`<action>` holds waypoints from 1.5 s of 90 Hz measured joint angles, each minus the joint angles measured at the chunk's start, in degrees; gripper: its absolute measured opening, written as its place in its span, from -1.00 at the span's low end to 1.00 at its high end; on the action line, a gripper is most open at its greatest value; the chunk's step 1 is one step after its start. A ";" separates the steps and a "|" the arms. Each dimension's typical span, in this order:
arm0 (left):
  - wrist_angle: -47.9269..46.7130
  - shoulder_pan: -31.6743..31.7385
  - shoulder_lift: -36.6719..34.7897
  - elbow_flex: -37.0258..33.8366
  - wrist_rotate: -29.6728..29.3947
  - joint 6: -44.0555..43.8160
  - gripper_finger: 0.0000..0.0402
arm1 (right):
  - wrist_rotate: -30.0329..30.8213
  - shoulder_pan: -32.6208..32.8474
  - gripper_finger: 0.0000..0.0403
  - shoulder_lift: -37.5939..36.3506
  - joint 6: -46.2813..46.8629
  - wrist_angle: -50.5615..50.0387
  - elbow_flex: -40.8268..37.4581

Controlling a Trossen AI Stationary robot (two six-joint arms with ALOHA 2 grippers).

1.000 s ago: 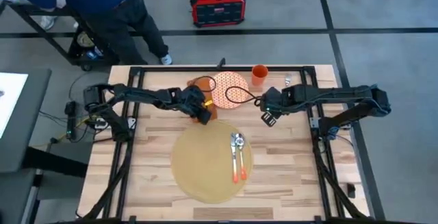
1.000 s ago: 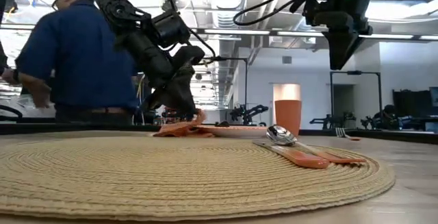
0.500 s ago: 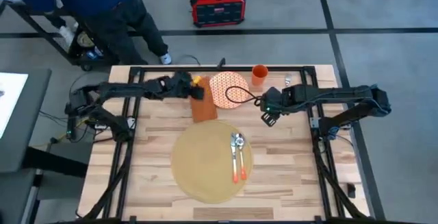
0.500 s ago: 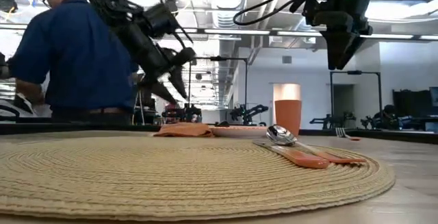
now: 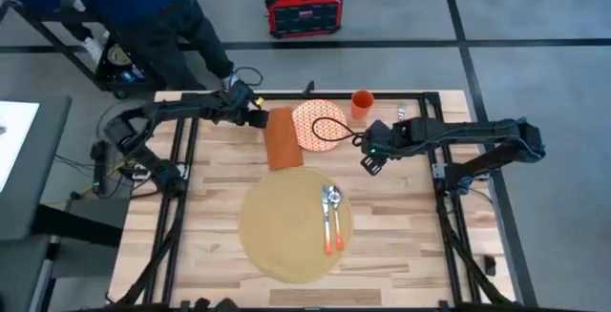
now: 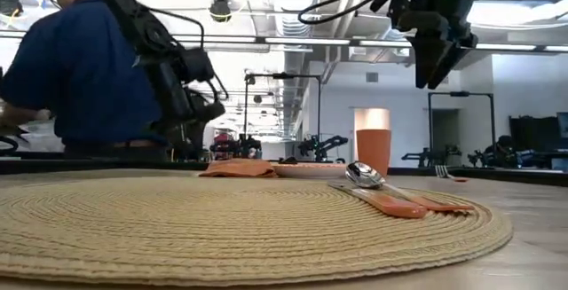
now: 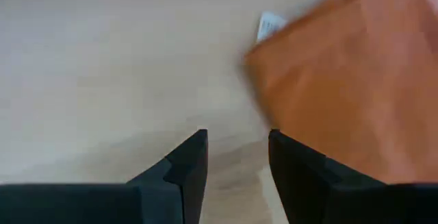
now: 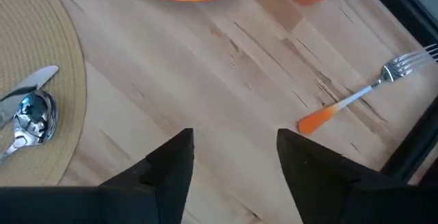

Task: Set table place
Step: Move the orange napkin to the left of the brown placemat

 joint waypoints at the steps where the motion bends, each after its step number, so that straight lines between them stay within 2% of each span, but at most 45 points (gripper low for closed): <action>1: 0.48 0.06 0.11 0.00 0.46 -0.35 -0.32 | 0.00 0.00 -0.01 0.00 -0.01 0.08 0.00; 10: 4.09 0.22 1.15 0.26 1.51 -1.18 -0.30 | 0.00 0.00 -0.01 0.00 -0.01 0.43 0.00; 30: 3.55 0.20 4.65 0.24 1.55 -0.76 -0.28 | -0.02 0.00 -0.01 0.00 -0.01 0.58 0.00; 44: 7.93 -0.37 5.59 0.23 1.92 -3.97 -0.28 | -0.02 0.00 -0.01 0.00 -0.01 0.49 0.00; 58: 9.86 -0.42 5.54 1.19 5.42 -5.90 -0.28 | -0.03 -0.04 -0.01 0.00 -0.01 0.56 0.00; 92: 12.31 -0.54 9.99 1.36 6.89 -6.75 -0.29 | 0.00 -0.11 -0.01 0.00 -0.03 0.43 0.00; 103: 13.17 -0.68 10.39 1.33 6.80 -8.10 -0.42 | 0.01 -0.13 -0.01 0.00 -0.04 0.23 0.00; 119: 14.62 -0.63 9.63 1.14 7.06 -9.05 -0.93 | 0.07 -0.61 -0.02 0.00 -0.15 0.19 0.00; 128: 13.57 -0.87 8.88 1.11 7.63 -8.97 -0.98 | 0.09 -0.93 -0.05 0.00 -0.17 0.05 0.00; 135: 9.33 -0.87 7.24 1.03 7.84 -6.57 -0.99 | 0.11 -1.20 -0.09 0.00 -0.15 0.06 0.00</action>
